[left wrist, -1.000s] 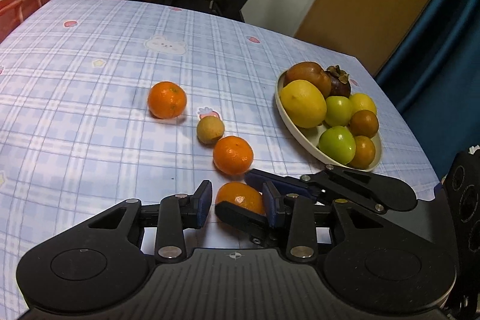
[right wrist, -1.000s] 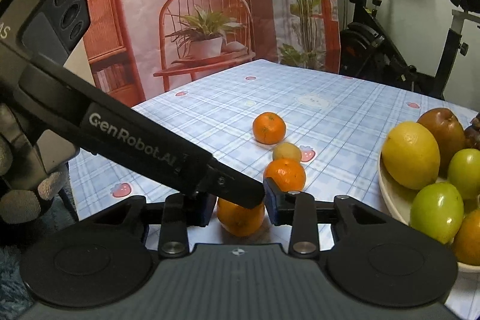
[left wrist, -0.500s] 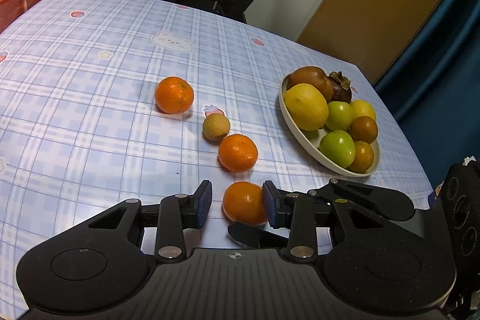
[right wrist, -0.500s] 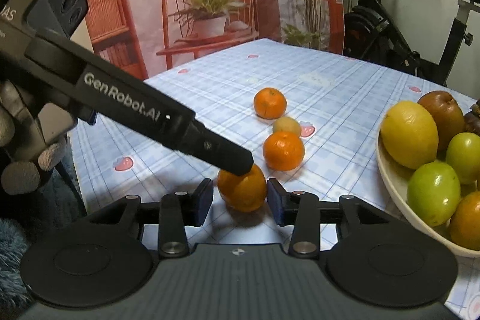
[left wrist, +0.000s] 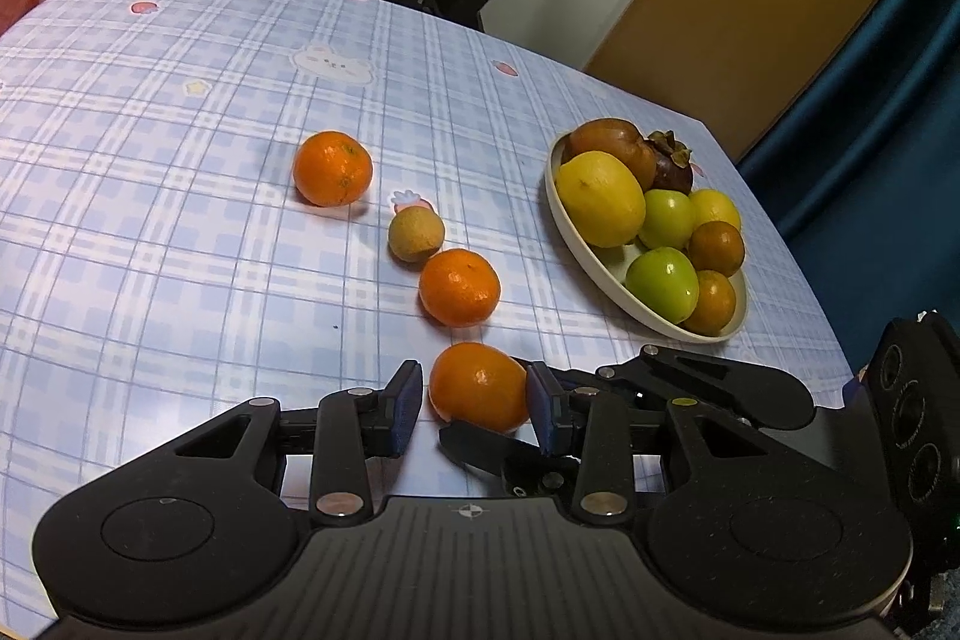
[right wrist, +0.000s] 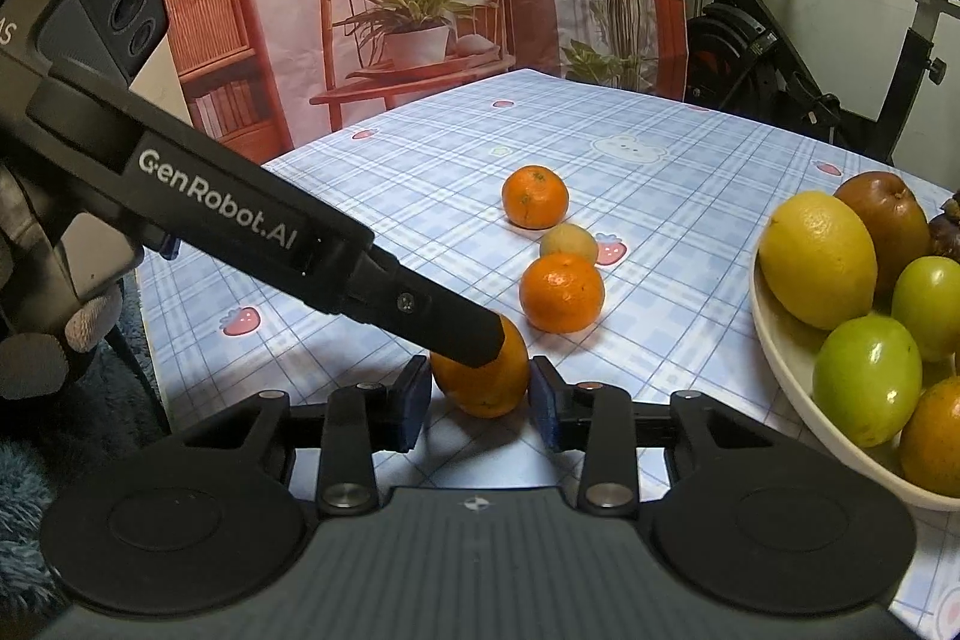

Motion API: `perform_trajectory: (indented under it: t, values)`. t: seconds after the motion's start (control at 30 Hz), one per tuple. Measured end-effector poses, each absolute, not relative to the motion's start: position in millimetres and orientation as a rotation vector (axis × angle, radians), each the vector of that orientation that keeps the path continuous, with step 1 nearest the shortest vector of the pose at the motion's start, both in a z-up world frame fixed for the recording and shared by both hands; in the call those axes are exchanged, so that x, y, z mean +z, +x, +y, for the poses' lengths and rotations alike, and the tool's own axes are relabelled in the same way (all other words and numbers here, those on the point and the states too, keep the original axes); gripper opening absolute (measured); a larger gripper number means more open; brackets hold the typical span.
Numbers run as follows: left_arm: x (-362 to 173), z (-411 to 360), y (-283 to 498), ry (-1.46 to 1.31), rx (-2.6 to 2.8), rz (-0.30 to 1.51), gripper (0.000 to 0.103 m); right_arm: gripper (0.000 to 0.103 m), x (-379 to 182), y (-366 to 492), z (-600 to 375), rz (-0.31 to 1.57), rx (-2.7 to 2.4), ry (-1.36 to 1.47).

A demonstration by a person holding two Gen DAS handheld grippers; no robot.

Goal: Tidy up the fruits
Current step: 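Close the left tool's fingers on the orange, then carry the orange with the left tool onto the plate and release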

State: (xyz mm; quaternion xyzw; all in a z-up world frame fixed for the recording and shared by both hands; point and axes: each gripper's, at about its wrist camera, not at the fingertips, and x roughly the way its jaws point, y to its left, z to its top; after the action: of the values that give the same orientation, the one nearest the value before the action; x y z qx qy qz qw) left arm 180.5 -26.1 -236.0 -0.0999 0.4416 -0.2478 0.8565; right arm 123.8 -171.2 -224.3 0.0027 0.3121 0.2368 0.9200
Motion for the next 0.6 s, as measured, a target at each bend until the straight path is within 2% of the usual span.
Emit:
perform_trajectory:
  t: [0.43,0.6]
  values:
    - [-242.9,-27.5,183.6,-0.21,-0.557,0.954,0.043,0.038,-223.4,126.3,-173.1,0.66,0.473,0.013]
    - [-243.6,-33.5,181.9,-0.195,-0.575,0.952,0.038,0.037,-223.3,126.1,-175.2,0.665,0.476,0.02]
